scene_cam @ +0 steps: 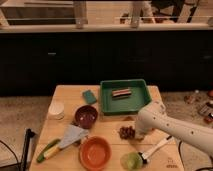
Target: Place grapes in red bowl
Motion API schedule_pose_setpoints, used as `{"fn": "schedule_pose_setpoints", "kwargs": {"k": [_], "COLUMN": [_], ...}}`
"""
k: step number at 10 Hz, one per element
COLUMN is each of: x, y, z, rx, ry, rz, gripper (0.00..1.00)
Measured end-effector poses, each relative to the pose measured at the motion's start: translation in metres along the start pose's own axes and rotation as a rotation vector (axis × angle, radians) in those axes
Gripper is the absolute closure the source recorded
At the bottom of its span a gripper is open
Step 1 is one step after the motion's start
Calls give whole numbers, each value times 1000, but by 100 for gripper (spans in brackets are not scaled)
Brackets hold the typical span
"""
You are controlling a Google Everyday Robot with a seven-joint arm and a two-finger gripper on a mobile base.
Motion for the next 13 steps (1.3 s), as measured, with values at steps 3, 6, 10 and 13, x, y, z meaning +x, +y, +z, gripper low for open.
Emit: {"fn": "schedule_pose_setpoints", "kwargs": {"k": [3, 6, 10, 13], "x": [0, -1, 0, 0], "y": [-2, 0, 5, 7], "z": [0, -4, -16, -22], "rx": [3, -8, -15, -13], "ry": [-1, -50, -109, -129], "rz": [-3, -25, -45, -62], "gripper": [87, 59, 21, 20]}}
